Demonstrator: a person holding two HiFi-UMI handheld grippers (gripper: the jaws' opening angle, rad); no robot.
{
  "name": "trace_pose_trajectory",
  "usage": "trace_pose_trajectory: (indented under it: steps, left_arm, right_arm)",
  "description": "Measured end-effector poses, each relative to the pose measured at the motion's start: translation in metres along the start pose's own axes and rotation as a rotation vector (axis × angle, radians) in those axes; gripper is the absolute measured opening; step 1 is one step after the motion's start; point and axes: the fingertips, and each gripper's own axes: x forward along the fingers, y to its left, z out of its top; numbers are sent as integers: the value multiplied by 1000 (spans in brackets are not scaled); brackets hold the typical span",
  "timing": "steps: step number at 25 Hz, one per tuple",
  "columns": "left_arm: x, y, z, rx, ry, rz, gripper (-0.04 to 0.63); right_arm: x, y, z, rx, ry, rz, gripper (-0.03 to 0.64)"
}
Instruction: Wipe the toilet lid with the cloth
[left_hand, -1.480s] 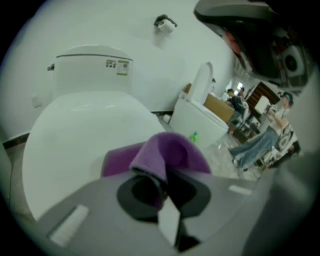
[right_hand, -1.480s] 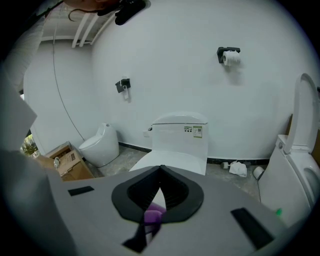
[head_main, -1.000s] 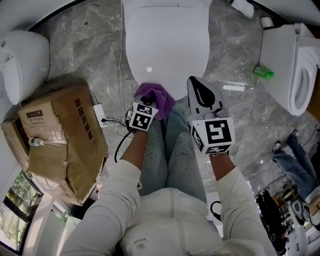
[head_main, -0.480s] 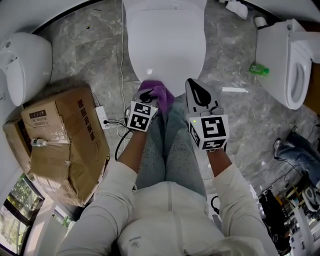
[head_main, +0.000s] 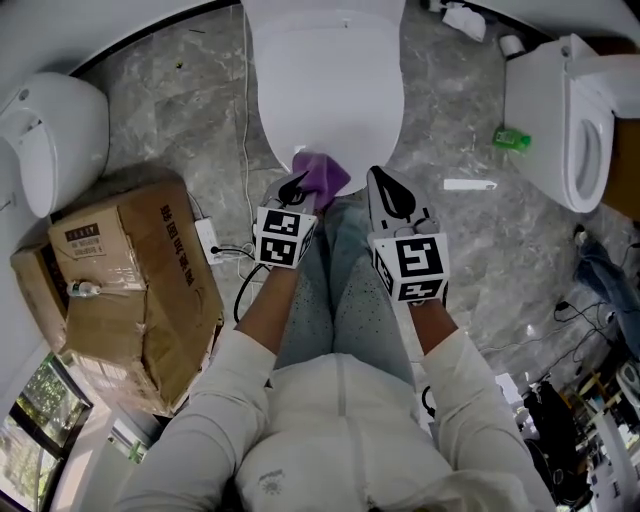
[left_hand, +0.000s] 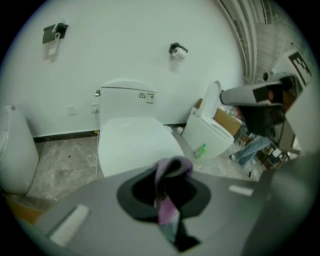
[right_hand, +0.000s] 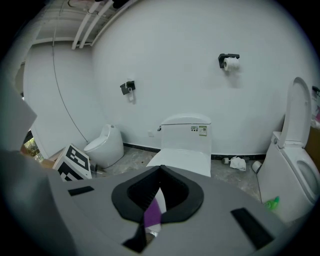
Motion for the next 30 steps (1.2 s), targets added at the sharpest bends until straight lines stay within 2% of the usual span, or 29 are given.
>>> trace_pose_trajectory:
  steps: [6, 14, 20, 24, 30]
  left_arm:
    - [-11, -3, 28, 3, -26, 6, 17]
    - [-37, -16, 82, 32, -72, 9, 17]
    - [-65, -23, 119, 30, -141, 18, 17]
    - [-91, -29, 138, 1, -187, 27, 17]
    - [-122, -38, 181, 53, -274, 46, 17]
  right_arm:
    - [-17, -3, 12, 8, -7, -27, 15]
    - [-35, -3, 41, -50, 0, -30, 15]
    - [-42, -6, 69, -78, -22, -35, 15]
    - [-54, -3, 90, -83, -49, -39, 15]
    - [-70, 2, 121, -100, -104, -41, 15]
